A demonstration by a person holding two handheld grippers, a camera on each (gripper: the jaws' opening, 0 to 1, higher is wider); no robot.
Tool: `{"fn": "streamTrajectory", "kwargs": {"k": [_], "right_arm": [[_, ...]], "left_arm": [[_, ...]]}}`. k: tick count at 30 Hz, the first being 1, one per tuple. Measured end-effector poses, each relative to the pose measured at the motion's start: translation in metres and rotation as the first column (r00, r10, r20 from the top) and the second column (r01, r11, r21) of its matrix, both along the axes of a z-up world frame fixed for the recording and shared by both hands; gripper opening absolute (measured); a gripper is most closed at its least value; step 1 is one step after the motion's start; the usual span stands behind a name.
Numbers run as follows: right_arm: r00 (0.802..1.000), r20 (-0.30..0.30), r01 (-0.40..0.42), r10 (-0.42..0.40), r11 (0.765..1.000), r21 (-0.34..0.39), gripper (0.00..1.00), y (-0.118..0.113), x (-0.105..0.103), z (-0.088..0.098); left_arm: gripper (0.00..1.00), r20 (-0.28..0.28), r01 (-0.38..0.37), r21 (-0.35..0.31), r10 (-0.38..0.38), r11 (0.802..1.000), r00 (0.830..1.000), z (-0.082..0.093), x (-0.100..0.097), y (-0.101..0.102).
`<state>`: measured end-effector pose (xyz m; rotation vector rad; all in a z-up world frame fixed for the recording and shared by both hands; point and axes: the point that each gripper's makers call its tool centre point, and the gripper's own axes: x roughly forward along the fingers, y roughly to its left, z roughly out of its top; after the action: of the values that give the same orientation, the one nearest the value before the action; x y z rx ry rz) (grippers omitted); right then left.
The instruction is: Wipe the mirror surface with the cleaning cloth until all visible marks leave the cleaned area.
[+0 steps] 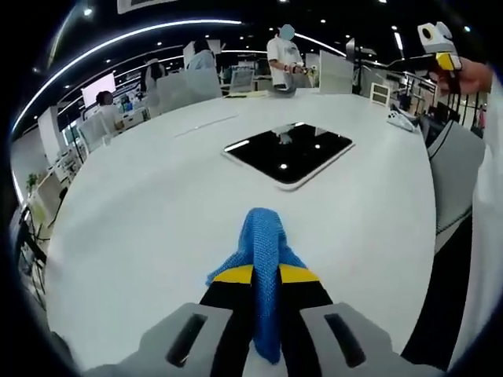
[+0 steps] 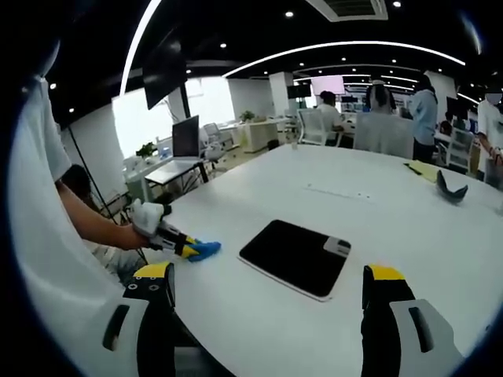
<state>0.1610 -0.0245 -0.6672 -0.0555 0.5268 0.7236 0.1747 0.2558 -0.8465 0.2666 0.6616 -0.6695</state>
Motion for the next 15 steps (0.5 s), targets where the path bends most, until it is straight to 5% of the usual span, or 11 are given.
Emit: {"fn": "streamTrajectory", "kwargs": {"k": [15], "right_arm": [[1.0,-0.007,0.014,-0.014,1.0,0.013,0.99,-0.001,0.002,-0.006]], "left_arm": [[0.07,0.033,-0.016,-0.001,0.016,1.0,0.999,0.018,0.034,-0.008]]}}
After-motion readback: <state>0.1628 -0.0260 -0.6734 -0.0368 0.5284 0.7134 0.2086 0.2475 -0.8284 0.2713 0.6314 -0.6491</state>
